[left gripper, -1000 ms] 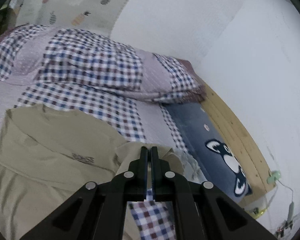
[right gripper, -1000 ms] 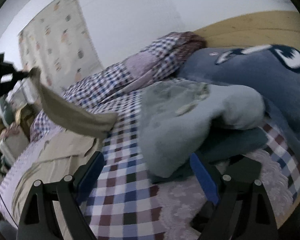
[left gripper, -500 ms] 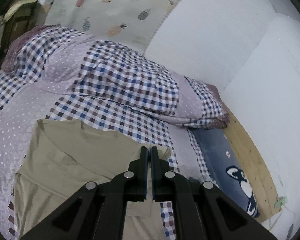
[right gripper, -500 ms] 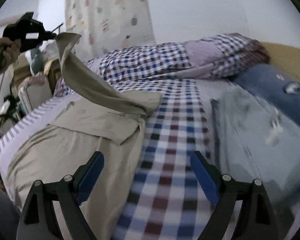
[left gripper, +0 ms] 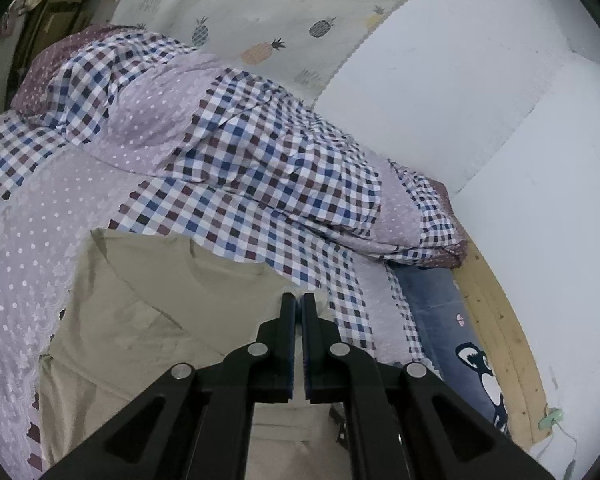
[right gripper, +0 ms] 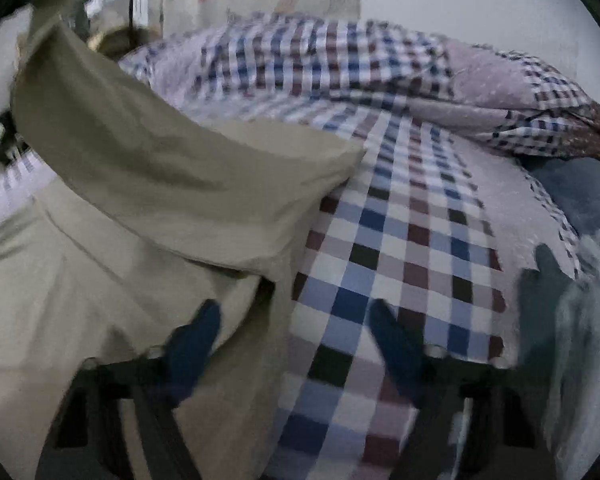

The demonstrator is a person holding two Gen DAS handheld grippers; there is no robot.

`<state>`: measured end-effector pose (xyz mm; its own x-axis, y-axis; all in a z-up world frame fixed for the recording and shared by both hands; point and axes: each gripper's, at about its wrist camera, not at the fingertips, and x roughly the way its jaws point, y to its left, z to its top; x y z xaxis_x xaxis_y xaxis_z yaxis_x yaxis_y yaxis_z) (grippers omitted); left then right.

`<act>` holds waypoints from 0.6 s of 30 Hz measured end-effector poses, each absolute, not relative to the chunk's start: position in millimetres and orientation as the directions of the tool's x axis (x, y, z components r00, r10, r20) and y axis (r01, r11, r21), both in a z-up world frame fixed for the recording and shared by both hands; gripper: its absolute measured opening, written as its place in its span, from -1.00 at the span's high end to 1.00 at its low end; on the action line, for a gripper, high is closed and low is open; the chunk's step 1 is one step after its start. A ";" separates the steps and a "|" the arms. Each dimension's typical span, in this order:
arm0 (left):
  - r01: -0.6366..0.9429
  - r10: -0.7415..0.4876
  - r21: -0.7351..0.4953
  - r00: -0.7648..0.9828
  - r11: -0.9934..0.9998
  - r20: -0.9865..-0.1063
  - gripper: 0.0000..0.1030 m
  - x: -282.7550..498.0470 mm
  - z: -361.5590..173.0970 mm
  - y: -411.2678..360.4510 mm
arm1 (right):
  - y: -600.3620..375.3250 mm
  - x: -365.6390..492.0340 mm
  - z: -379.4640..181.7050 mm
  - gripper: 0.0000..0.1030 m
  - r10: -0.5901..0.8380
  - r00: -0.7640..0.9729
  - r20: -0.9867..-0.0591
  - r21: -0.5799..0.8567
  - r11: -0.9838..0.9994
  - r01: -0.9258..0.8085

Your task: Fold clothes

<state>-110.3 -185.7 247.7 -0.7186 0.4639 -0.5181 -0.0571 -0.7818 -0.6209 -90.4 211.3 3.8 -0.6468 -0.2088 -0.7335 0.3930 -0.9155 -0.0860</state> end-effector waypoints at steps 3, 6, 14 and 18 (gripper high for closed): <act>-0.041 0.462 -0.622 -0.708 -0.782 -0.535 0.98 -116.5 231.8 -197.1 | 208.8 -107.0 -11.0 0.06 -0.166 -0.629 -0.760 -0.108 -0.921 0.373; 0.004 0.446 -0.617 -0.687 -0.787 -0.574 0.98 -123.3 208.1 -212.9 | 216.0 -115.2 -14.9 0.36 -0.169 -0.610 -0.774 -0.080 -0.930 0.359; 0.123 0.380 -0.581 -0.645 -0.805 -0.663 0.98 -131.7 139.2 -259.8 | 213.7 -116.4 -14.7 0.36 -0.137 -0.627 -0.767 -0.124 -0.927 0.354; 0.186 0.297 -0.511 -0.630 -0.839 -0.717 0.98 -135.3 107.6 -291.0 | 212.2 -111.9 -15.6 0.36 -0.132 -0.633 -0.763 -0.124 -0.931 0.343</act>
<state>-135.3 -291.0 107.6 -0.6304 0.2968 -0.7173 0.1860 -0.8394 -0.5107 -111.9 212.2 -15.6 -0.6333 -0.1317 -0.7626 0.3425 -0.9313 -0.1236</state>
